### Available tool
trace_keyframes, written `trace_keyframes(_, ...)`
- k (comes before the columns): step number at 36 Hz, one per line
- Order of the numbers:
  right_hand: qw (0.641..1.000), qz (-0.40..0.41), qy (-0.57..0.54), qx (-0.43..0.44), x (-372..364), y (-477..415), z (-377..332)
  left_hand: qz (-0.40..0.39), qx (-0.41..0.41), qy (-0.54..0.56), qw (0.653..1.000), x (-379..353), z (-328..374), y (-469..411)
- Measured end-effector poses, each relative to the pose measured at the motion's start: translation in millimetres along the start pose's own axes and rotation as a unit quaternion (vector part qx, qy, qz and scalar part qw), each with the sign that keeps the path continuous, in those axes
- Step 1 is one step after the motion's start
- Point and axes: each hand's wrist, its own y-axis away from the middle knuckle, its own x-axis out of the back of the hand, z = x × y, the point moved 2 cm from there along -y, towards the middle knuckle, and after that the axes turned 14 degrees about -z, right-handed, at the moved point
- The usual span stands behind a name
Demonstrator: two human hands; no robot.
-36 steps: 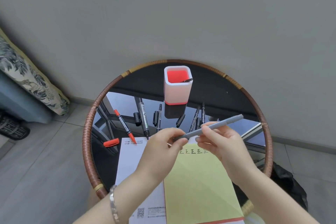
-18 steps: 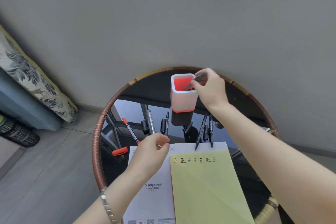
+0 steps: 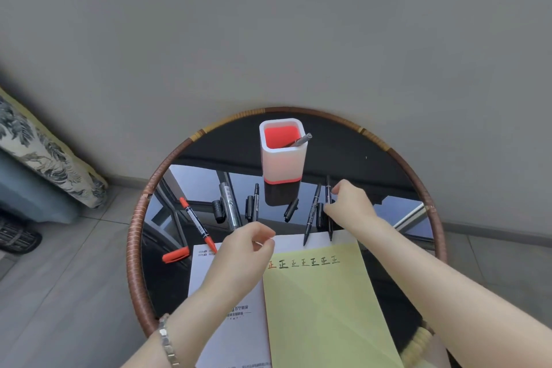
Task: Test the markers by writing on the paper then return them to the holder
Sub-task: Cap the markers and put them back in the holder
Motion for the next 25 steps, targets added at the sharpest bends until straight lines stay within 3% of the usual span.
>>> trace_keyframes(9, 0.992, -0.034, -0.121, -0.018, 11.1, 6.4, 19.0, 0.007, -0.004, -0.037, 0.999, -21.6, 15.2, -12.7)
trace_keyframes(17, 0.946, -0.045, -0.318, -0.04, 24.7, 50.0, 64.7, 0.072, -0.042, -0.206, 0.975, -52.6, 57.6, -61.7)
trace_keyframes(25, 0.915, -0.035, -0.394, -0.084, 24.2, 63.2, 95.8, 0.053, -0.043, -0.333, 0.941, -80.4, 65.5, -85.1)
